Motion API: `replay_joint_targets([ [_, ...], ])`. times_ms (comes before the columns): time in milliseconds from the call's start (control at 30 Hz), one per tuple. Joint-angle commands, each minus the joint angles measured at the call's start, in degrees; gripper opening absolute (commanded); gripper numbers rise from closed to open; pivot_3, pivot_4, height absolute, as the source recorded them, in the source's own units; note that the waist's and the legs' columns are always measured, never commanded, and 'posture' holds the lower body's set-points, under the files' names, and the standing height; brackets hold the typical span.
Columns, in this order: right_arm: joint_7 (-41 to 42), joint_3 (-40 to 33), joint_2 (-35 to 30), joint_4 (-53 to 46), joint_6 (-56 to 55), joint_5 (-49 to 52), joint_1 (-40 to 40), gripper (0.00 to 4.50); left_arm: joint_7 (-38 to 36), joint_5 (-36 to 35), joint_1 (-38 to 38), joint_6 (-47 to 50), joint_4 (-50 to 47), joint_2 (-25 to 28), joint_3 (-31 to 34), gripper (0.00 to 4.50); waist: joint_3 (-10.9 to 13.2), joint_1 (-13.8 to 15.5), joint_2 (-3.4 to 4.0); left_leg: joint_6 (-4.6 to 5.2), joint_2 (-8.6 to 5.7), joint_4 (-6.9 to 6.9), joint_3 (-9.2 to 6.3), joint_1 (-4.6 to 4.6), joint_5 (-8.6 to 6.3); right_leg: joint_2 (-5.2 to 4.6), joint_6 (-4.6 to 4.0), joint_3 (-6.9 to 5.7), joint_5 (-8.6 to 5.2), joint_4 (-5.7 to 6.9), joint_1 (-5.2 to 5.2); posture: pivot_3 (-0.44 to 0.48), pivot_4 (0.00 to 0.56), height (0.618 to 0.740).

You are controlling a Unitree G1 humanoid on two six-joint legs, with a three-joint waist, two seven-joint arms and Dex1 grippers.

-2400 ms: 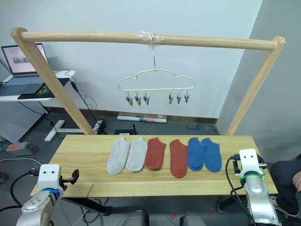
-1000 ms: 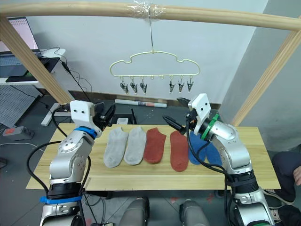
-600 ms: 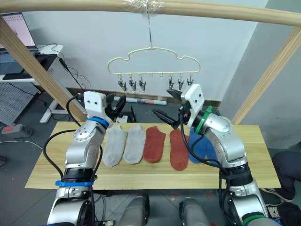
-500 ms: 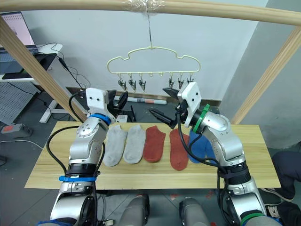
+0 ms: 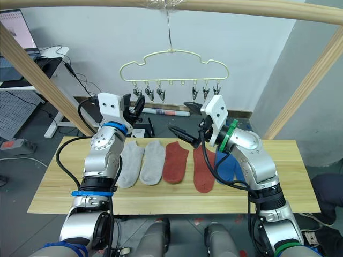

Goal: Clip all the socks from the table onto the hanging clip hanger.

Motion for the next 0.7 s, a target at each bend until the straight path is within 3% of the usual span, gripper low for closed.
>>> replay_joint_targets([
  [33,0.6,-0.4,0.1,-3.3,-0.1,1.7,-0.7,4.5,-0.8,-1.6,-1.7,-1.1,-1.1,-0.5,1.3,2.45,0.1,0.0,-0.01,0.0,0.0,0.0,0.0,-0.02,0.0,0.0,0.0,0.0,0.0,0.0,-0.01,0.017,0.264,0.74],
  [700,0.0,-0.3,0.2,-4.0,0.5,1.6,-0.8,4.5,-0.7,-0.5,-3.8,-2.3,0.1,-1.0,1.2,2.45,0.1,0.0,-0.01,0.0,0.0,0.0,0.02,-0.02,0.0,0.0,0.02,-0.02,0.0,0.0,-0.04,0.01,0.265,0.74],
])
